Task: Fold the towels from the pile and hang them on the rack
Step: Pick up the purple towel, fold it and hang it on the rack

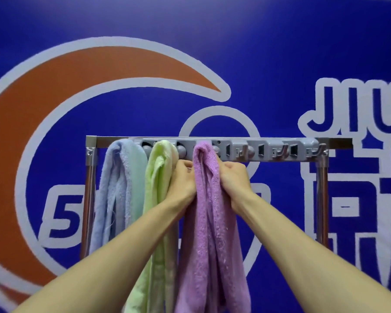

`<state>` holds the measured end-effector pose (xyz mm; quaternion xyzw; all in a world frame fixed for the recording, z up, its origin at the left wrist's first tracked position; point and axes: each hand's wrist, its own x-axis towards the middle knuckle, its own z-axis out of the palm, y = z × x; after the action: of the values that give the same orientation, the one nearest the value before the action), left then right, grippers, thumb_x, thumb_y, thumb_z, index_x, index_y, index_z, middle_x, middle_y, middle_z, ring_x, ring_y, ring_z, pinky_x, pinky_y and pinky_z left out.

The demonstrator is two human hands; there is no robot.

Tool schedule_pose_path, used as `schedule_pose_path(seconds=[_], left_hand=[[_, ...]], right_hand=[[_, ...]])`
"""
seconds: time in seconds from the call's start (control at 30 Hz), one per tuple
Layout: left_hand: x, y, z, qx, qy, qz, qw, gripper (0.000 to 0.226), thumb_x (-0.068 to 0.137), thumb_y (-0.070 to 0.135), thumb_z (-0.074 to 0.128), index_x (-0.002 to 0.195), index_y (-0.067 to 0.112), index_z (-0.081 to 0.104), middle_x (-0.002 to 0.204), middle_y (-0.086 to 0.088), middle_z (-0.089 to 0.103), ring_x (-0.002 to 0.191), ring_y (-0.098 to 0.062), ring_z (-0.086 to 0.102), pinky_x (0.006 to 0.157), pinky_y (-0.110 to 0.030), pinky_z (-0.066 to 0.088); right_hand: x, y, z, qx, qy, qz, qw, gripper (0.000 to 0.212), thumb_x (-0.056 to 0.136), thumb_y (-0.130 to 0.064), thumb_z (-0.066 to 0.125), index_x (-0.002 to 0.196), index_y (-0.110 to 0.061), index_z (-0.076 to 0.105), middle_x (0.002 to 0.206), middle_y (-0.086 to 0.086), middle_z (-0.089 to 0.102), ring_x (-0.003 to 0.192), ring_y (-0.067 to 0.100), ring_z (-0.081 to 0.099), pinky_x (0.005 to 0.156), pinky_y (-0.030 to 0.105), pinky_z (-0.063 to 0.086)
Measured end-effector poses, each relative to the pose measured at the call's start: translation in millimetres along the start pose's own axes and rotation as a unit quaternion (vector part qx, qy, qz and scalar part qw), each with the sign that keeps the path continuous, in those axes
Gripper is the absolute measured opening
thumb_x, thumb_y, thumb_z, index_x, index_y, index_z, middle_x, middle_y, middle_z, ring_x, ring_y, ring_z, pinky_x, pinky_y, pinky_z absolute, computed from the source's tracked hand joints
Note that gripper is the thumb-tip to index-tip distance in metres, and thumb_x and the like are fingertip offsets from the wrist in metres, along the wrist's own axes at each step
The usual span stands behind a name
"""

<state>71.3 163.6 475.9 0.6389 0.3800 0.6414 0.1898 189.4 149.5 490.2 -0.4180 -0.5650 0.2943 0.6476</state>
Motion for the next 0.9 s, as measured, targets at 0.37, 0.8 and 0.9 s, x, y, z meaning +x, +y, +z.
schedule_pose_path(seconds=[0.37, 0.8, 0.9], left_hand=[[-66, 29, -10, 0.114, 0.008, 0.029, 0.993, 0.021, 0.092, 0.014, 0.054, 0.109, 0.010, 0.044, 0.085, 0.003, 0.056, 0.078, -0.017, 0.056, 0.075, -0.031, 0.046], [-137, 66, -47, 0.209, -0.060, -0.002, 0.976, 0.020, 0.089, 0.000, 0.043, 0.104, 0.012, 0.039, 0.094, -0.003, 0.052, 0.081, -0.017, 0.052, 0.062, -0.024, 0.041], [-159, 72, -47, 0.200, -0.084, -0.017, 0.976, 0.019, 0.087, 0.000, 0.044, 0.100, 0.012, 0.049, 0.090, -0.001, 0.056, 0.082, -0.018, 0.054, 0.069, -0.028, 0.042]], right_hand=[[-54, -8, -17, -0.122, -0.042, -0.018, 0.992, 0.032, 0.091, -0.028, 0.055, 0.079, 0.000, 0.065, 0.079, 0.008, 0.066, 0.076, 0.020, 0.059, 0.081, 0.054, 0.054], [-140, -34, -64, -0.236, -0.148, -0.015, 0.960, 0.027, 0.096, -0.014, 0.045, 0.113, -0.015, 0.067, 0.119, 0.002, 0.063, 0.114, 0.021, 0.057, 0.097, 0.043, 0.051], [-162, -34, -82, -0.249, -0.163, -0.002, 0.955, 0.020, 0.096, -0.014, 0.048, 0.103, -0.016, 0.067, 0.110, 0.004, 0.064, 0.109, 0.021, 0.059, 0.089, 0.037, 0.055]])
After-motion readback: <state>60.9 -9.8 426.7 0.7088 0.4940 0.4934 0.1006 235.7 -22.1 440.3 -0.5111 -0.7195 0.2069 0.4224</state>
